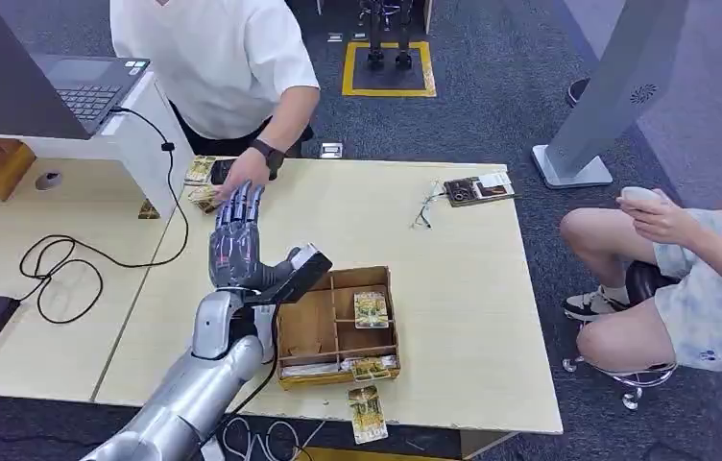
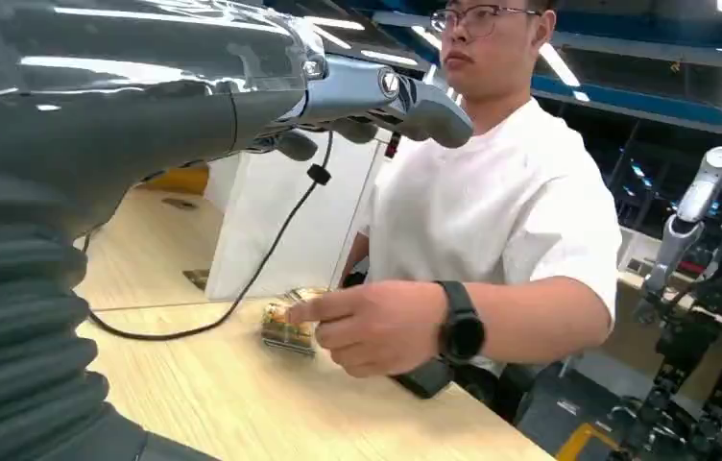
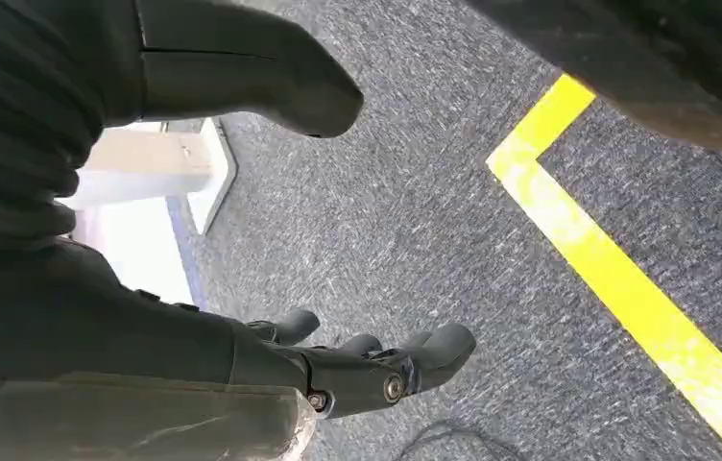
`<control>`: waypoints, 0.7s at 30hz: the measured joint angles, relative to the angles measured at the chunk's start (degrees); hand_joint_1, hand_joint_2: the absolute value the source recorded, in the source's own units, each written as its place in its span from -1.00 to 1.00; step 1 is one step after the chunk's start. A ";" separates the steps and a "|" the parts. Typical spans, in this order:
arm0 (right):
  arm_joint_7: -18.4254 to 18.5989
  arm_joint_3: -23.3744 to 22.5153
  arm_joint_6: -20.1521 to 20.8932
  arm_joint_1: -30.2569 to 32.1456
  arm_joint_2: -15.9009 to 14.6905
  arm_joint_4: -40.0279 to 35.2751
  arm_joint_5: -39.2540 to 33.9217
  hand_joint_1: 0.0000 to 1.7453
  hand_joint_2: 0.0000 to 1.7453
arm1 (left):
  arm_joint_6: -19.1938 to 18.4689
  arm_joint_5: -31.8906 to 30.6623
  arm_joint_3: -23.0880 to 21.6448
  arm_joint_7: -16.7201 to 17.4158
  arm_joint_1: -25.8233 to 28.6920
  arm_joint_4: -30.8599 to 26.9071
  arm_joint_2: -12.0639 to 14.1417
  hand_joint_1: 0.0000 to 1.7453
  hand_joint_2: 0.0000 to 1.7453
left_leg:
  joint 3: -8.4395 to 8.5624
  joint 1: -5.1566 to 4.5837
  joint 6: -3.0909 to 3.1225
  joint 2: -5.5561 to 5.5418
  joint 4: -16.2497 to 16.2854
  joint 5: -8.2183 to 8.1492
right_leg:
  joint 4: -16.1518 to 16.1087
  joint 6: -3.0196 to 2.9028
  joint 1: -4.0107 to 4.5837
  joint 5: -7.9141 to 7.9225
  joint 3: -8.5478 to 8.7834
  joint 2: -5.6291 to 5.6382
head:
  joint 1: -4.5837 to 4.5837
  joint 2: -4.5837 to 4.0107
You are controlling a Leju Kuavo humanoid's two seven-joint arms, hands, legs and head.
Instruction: Pass the card to the sensor for recognition and then transmit it.
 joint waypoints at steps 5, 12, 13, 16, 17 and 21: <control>-1.16 -0.02 -0.57 -0.02 0.00 0.00 -1.22 -1.00 1.00 | 0.20 4.63 0.00 -2.99 0.34 -0.35 -0.02 -1.00 1.00 | 0.00 0.00 0.00 0.00 0.00 0.00 | 0.00 0.00 0.00 0.00 0.00 0.00 | 0.00 0.00; -3.10 -0.28 -1.33 -0.04 0.04 0.00 -2.56 -1.00 1.00 | -0.39 15.29 0.00 -8.54 3.97 -4.71 0.22 -1.00 1.00 | -0.02 0.00 0.00 0.00 -0.01 -0.01 | 0.00 0.00 0.00 -0.01 0.00 0.00 | 0.02 0.00; -3.21 -0.33 -1.40 -0.05 0.11 0.00 -2.58 -1.00 1.00 | -0.50 16.09 0.00 -8.90 4.77 -5.60 0.28 -1.00 1.00 | -0.02 0.00 0.00 0.00 -0.01 -0.01 | 0.00 0.00 0.00 -0.01 0.00 0.00 | 0.00 0.00; -3.67 -0.61 -1.40 -0.14 0.17 0.00 -3.67 -1.00 1.00 | -1.33 21.47 0.02 -11.08 7.13 -8.43 0.61 -1.00 1.00 | -0.04 0.00 0.00 0.00 -0.02 -0.01 | 0.00 0.00 0.00 -0.01 0.00 -0.01 | 0.00 0.00; -3.89 -0.74 -1.29 -0.24 0.17 0.00 -3.89 -1.00 1.00 | -1.64 23.24 0.02 -11.69 7.85 -9.16 0.74 -1.00 1.00 | -0.05 0.00 0.00 0.00 -0.02 -0.01 | 0.00 0.00 0.00 -0.01 0.00 -0.01 | 0.02 0.00; -3.96 -1.29 -0.68 -1.15 0.17 -0.02 -4.33 -1.00 1.00 | -2.01 26.38 0.02 -13.53 9.90 -11.30 1.84 -1.00 1.00 | -0.03 0.00 0.00 -0.01 -0.02 0.00 | 0.00 0.00 0.00 -0.01 -0.01 -0.01 | 0.00 0.00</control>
